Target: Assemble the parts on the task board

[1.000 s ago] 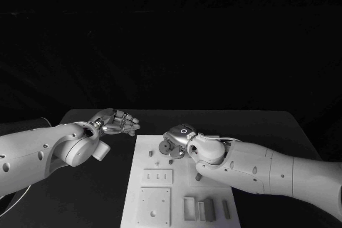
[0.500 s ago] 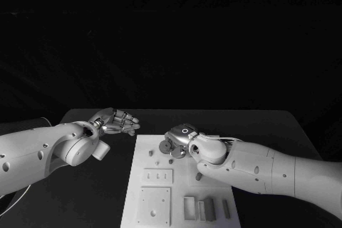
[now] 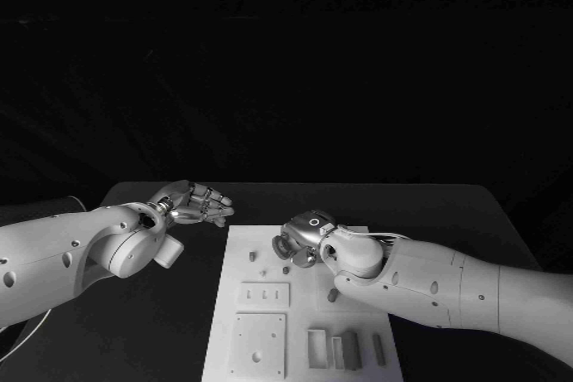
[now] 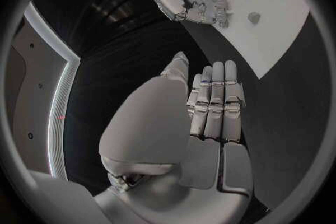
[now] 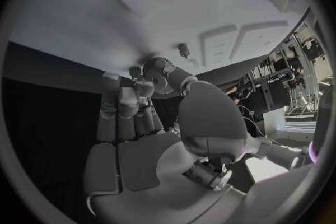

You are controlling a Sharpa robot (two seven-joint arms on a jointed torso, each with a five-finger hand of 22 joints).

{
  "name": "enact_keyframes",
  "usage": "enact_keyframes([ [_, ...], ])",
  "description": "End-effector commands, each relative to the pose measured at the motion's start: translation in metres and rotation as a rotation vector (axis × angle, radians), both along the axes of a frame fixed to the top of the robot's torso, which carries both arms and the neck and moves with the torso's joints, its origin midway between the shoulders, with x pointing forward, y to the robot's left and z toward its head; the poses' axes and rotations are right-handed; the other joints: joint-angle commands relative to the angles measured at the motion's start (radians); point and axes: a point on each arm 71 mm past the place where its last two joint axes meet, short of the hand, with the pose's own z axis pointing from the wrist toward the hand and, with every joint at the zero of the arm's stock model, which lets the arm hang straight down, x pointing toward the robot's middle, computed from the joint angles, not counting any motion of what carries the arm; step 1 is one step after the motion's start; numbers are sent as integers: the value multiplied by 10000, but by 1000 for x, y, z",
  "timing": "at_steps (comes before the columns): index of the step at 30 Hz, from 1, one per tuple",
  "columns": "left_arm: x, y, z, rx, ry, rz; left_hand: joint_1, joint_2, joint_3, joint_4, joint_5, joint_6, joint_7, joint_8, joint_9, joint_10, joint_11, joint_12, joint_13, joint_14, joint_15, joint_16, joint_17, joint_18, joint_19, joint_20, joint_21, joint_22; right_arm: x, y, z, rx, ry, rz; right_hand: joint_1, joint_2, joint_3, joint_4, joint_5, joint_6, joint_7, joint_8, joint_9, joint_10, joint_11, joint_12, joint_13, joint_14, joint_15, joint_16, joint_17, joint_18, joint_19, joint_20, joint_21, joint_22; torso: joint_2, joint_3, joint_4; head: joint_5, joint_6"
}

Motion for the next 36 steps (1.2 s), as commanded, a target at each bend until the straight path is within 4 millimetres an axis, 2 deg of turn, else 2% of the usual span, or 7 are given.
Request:
enact_keyframes([
  [1,0,-2,1,-32,-27,-165,-40,-52,59,-3,1,-49,-15,-47,2,-38,-10,-35,13,64,-25,-56,11,138,58,-35,-39,16,-2,2,-2,-154,26,64,88,-24,-13,48,-12,928,145,7,-9,-350,59,-15,-16,-22,5,-30,-6,155,-2,-15,-11,155,-1,-6,2,-8,0],
  [11,0,-2,1,-28,-21,-165,-43,-53,61,-2,1,-51,-15,-48,3,-39,-9,-40,14,65,-24,-62,16,138,58,-35,-42,17,-4,6,0,71,-8,117,58,-72,-43,71,-18,896,153,-15,-24,-348,63,-7,-24,-14,4,-28,-7,155,10,-11,-8,157,-1,-8,17,-16,-1],
  [17,0,-2,1,-27,-20,-155,-44,-55,62,-2,1,-53,-14,-49,3,-40,-8,-42,15,66,-24,-64,19,138,58,-35,-43,18,-4,6,1,233,-77,52,-45,-324,-47,276,-10,744,199,-112,-89,-354,106,0,-57,-11,36,-45,-19,155,31,-7,-29,143,-4,-19,12,-14,0],
  [24,0,-1,1,-25,-17,-148,-42,-56,64,-4,1,-55,-13,-50,3,-42,-8,-45,15,67,-24,-67,22,138,59,-35,-44,19,-4,3,2,348,-148,-10,-123,-633,-9,590,-14,573,262,-211,-166,-377,164,7,-94,-4,88,-59,-29,155,57,-15,-52,137,-6,-14,10,-12,-2],
  [36,0,-1,1,-23,-16,-142,-42,-60,65,-5,0,-61,-11,-53,4,-44,-6,-51,16,69,-25,-74,28,138,59,-35,-47,21,-6,3,3,486,-143,-4,-109,-747,6,720,-18,502,288,-245,-199,-398,189,14,-113,-3,110,-62,-31,155,63,-22,-64,137,-2,-1,5,1,-5],
])
